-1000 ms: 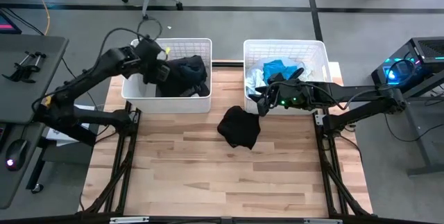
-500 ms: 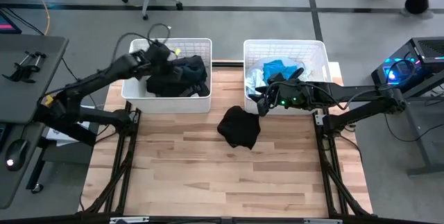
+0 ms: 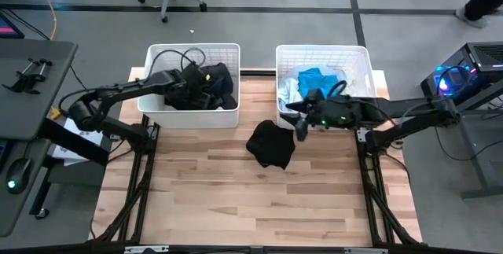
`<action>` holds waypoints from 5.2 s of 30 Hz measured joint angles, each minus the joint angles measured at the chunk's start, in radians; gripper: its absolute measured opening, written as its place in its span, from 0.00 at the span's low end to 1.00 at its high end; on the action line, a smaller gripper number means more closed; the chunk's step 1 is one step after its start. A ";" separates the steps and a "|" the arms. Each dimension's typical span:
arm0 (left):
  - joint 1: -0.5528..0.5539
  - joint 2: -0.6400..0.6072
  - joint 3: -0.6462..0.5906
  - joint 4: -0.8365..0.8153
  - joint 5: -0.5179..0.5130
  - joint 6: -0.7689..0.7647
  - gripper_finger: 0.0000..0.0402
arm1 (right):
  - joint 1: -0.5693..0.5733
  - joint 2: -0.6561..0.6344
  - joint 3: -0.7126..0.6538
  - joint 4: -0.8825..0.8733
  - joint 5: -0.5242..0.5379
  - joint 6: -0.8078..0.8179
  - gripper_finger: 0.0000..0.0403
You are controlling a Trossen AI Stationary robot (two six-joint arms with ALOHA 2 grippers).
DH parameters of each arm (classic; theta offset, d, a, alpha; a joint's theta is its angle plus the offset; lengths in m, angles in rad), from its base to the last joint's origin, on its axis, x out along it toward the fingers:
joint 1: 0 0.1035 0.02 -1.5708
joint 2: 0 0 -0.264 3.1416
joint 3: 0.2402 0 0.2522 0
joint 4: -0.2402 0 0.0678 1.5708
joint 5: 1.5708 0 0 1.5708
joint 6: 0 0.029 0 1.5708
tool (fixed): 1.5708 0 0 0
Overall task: Sort clothes
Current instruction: Put the black underwear into the left bin
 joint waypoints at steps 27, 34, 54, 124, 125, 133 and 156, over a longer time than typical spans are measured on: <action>-0.247 -0.284 0.183 -0.007 0.012 -0.183 0.26 | -0.007 0.570 0.000 0.026 -0.218 -0.338 0.49; -0.308 -0.284 0.183 -0.007 -0.024 -0.182 0.26 | -0.078 0.722 0.000 0.037 -0.296 -0.215 0.49; -0.322 -0.281 0.183 -0.026 -0.045 -0.180 0.26 | -0.036 0.794 0.000 0.048 -0.420 -0.085 0.04; -0.350 -0.281 0.183 0.057 -0.037 -0.184 0.26 | -0.816 0.151 -0.011 -0.521 -0.216 -0.254 0.47; -0.350 -0.281 0.183 0.057 -0.037 -0.184 0.26 | -0.816 0.150 0.027 -0.545 -0.201 -0.252 0.48; -0.350 -0.281 0.183 0.057 -0.037 -0.183 0.26 | -0.821 0.189 -0.081 -0.545 -0.285 -0.194 0.37; -0.396 -0.408 0.183 0.455 0.101 0.248 0.26 | -0.624 0.350 0.518 -0.114 -0.485 -0.200 0.02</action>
